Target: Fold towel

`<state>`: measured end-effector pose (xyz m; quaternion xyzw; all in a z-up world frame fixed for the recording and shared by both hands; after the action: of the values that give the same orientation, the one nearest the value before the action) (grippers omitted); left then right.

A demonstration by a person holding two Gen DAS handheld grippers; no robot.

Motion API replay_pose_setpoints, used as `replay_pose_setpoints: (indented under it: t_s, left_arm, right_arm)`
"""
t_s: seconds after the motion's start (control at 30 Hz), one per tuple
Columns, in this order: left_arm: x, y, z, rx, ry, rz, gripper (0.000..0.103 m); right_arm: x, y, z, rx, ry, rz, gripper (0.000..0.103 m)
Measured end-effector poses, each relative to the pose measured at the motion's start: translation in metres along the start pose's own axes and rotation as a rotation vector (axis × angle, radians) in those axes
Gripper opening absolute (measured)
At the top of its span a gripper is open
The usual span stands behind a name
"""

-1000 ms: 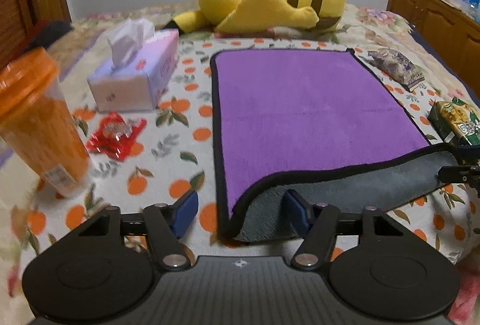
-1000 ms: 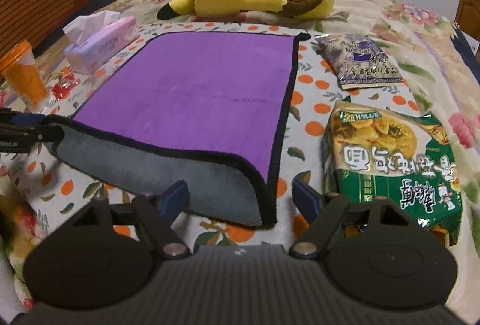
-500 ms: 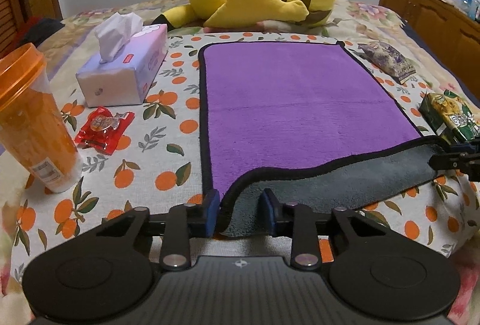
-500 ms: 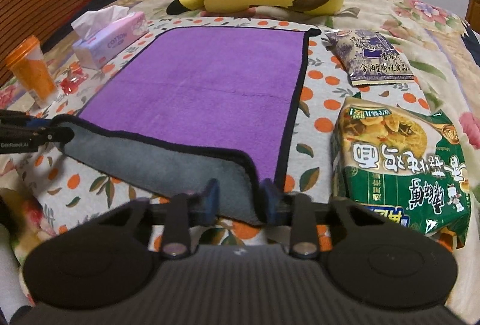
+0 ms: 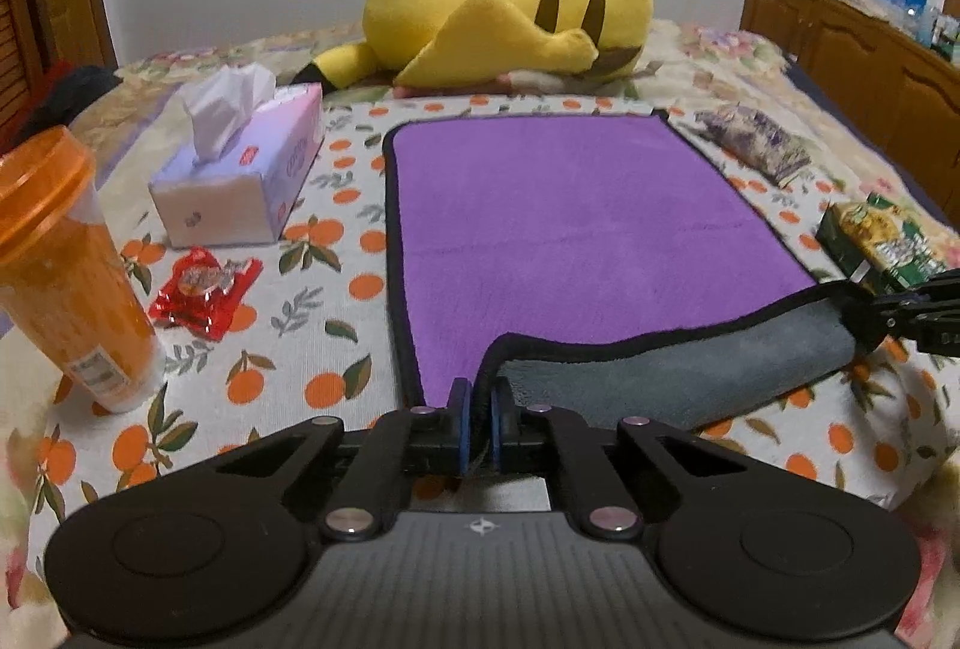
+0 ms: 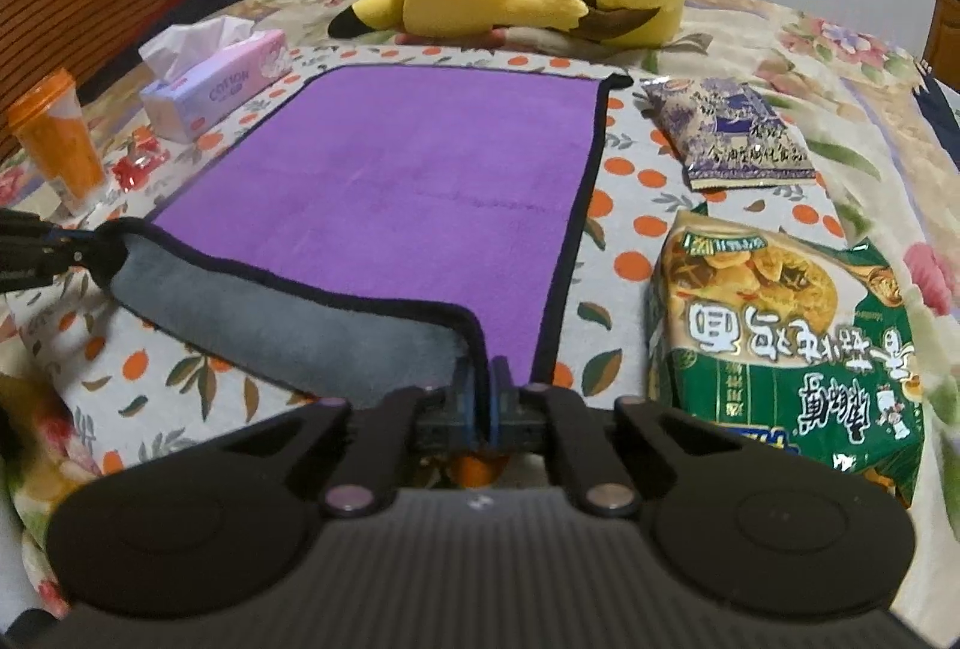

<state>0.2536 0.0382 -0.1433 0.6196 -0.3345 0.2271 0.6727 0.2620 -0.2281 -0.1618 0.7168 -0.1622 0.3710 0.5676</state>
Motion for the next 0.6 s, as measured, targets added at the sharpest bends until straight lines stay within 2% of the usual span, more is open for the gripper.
replay_pose_setpoints:
  t_s: [0.23,0.6]
  left_arm:
    - [0.012,0.016,0.003,-0.010,0.001,0.071,0.007]
    - [0.025,0.032,0.004,-0.024,0.011,0.142,0.007]
  right_arm:
    - [0.010,0.009,0.003,0.002,-0.019,0.058,0.005]
    - [0.024,0.017,0.007,-0.003,-0.016,0.123,0.005]
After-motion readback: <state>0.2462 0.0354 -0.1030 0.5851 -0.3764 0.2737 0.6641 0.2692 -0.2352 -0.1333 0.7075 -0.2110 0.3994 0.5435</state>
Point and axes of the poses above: each gripper's, at about its wrist camera, not at the fingertips, and y roughly against the way its jaws point, z to its right, x to its top, the point moved 7 cm from there along -y, roughly the way its jaws point, and after that the axes turned 2 degrees about z, right-handed, at the moved point
